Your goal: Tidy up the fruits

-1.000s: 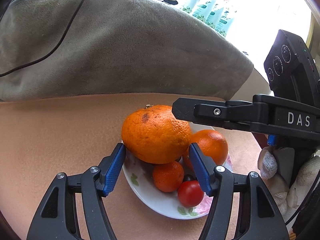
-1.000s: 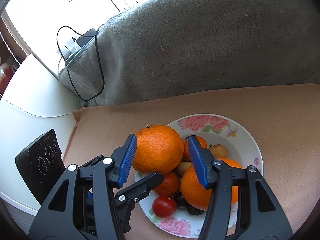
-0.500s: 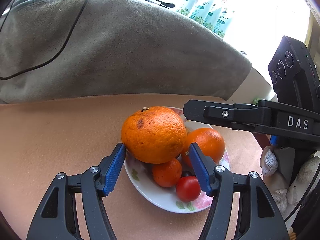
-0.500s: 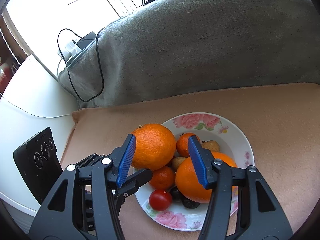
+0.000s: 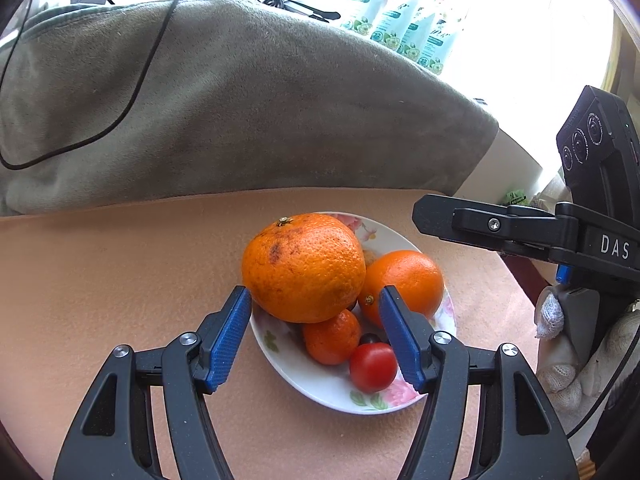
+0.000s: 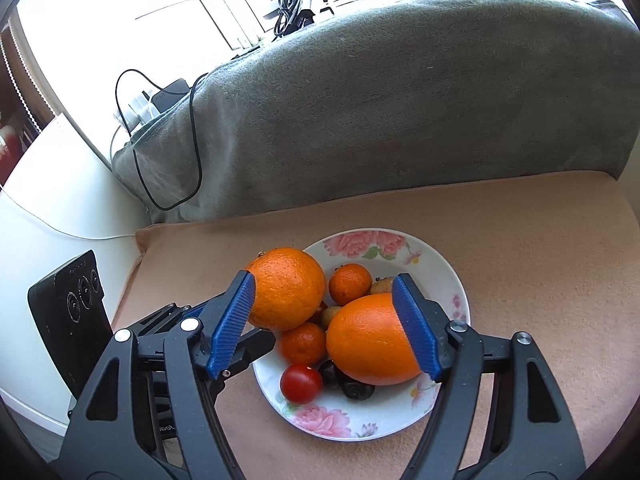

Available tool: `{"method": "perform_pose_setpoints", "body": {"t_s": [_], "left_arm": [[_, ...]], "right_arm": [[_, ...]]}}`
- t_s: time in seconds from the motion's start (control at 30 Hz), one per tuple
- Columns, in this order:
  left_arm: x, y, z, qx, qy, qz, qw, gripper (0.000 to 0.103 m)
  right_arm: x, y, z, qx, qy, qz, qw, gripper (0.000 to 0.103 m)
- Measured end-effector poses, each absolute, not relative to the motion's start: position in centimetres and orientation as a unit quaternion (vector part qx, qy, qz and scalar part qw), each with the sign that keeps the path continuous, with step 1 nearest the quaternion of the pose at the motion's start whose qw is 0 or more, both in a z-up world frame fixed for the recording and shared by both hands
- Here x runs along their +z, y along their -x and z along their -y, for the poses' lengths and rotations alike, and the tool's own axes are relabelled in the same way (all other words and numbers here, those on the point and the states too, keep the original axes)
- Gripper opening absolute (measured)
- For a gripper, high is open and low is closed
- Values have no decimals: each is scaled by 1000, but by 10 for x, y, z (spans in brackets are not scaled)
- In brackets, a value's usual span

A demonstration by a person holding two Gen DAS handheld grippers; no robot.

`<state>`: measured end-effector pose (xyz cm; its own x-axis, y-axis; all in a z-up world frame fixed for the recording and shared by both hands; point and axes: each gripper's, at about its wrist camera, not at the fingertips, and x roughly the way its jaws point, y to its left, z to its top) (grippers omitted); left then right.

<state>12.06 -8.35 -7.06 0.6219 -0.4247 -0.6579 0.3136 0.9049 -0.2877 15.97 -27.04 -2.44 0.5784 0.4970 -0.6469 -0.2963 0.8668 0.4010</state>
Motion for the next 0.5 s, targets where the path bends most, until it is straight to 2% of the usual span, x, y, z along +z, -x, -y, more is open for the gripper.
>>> {"method": "perform_pose_setpoints", "body": {"t_s": [0.07, 0.43, 0.5], "left_arm": [[-70, -120, 84, -205, 71, -384, 897, 66], [-60, -111, 86, -203, 63, -374, 903, 68], [-57, -106, 87, -204, 58, -369, 905, 72]], "right_arm": [[-24, -158, 273, 221, -124, -398, 882, 81], [-23, -144, 283, 195, -113, -388, 894, 83], [-20, -137, 284, 188, -105, -381, 899, 85]]}}
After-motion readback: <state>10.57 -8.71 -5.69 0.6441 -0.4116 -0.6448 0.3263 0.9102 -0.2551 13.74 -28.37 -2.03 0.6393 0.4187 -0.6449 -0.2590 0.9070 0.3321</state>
